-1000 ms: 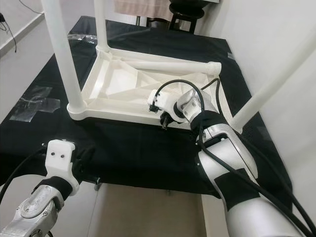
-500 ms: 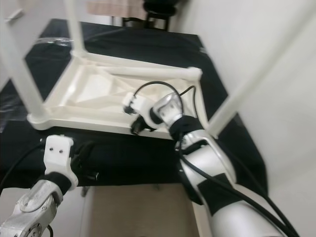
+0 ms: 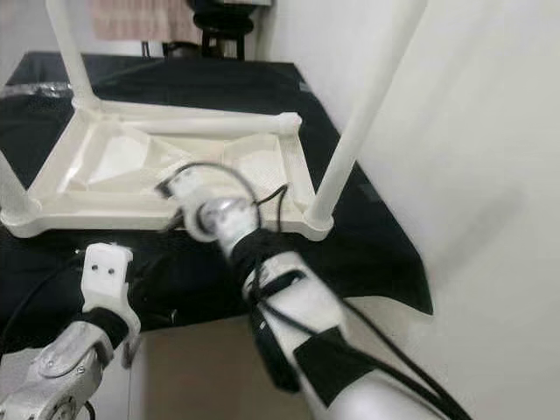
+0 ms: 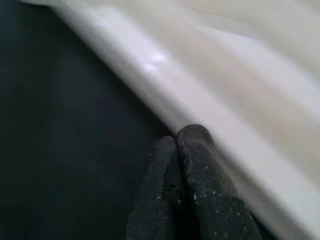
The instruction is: Building children table
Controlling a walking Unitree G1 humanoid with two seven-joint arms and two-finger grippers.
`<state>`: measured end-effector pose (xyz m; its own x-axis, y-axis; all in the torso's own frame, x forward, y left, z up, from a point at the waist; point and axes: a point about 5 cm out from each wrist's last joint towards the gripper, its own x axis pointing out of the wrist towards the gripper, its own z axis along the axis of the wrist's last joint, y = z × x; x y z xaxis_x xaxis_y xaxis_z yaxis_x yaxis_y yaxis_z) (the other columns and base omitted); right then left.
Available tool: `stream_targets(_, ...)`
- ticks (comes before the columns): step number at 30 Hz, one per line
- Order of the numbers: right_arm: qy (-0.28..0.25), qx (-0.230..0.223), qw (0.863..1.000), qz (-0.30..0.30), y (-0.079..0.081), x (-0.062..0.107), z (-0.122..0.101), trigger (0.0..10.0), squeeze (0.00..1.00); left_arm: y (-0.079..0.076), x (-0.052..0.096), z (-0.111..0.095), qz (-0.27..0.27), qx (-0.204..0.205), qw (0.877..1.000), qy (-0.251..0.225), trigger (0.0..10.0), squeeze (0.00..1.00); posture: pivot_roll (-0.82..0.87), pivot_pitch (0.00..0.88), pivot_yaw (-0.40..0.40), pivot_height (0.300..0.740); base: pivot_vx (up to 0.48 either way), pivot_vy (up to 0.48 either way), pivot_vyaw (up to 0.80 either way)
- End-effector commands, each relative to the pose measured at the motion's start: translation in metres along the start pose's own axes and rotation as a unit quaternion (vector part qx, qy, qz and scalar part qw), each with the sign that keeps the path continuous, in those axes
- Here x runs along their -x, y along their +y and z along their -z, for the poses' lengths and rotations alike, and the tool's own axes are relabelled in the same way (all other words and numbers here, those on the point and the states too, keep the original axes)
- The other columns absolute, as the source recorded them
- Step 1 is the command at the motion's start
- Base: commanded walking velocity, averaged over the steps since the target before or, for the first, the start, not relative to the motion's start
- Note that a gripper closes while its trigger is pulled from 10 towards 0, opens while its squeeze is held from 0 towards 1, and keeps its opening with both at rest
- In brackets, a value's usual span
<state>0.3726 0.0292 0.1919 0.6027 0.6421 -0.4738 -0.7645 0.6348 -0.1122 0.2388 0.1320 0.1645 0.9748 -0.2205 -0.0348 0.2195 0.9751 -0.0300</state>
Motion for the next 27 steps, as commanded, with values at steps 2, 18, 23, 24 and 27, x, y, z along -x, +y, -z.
stream_targets(2,-0.007,0.016,1.0,-0.012,0.0,0.001,0.0,10.0,0.0,0.001,0.0,0.004,0.0,0.0,1.0,0.006,10.0,0.0,0.03,0.13,-0.16,0.74,0.0,0.0,0.0)
stream_targets(18,-0.021,0.136,0.988,-0.069,-0.049,0.038,-0.025,10.0,0.0,0.0,-0.004,0.003,-0.001,0.003,1.0,0.001,10.0,0.0,0.02,0.128,-0.164,0.74,0.0,0.0,0.0)
stream_targets(23,-0.054,0.138,0.984,-0.096,-0.054,0.048,-0.036,10.0,0.0,-0.001,-0.003,0.003,0.0,0.004,1.0,0.001,10.0,0.0,0.03,0.133,-0.166,0.74,0.0,0.0,0.0)
stream_targets(24,-0.057,0.137,0.984,-0.094,-0.059,0.053,-0.038,10.0,0.0,-0.001,-0.002,0.003,0.0,0.005,1.0,0.001,10.0,0.0,0.03,0.137,-0.166,0.74,0.0,0.0,0.0)
stream_targets(27,-0.007,0.165,0.984,-0.062,-0.072,0.056,-0.026,10.0,0.0,-0.002,-0.001,0.002,0.001,0.008,1.0,0.001,10.0,0.0,0.03,0.143,-0.167,0.74,0.0,0.0,0.0)
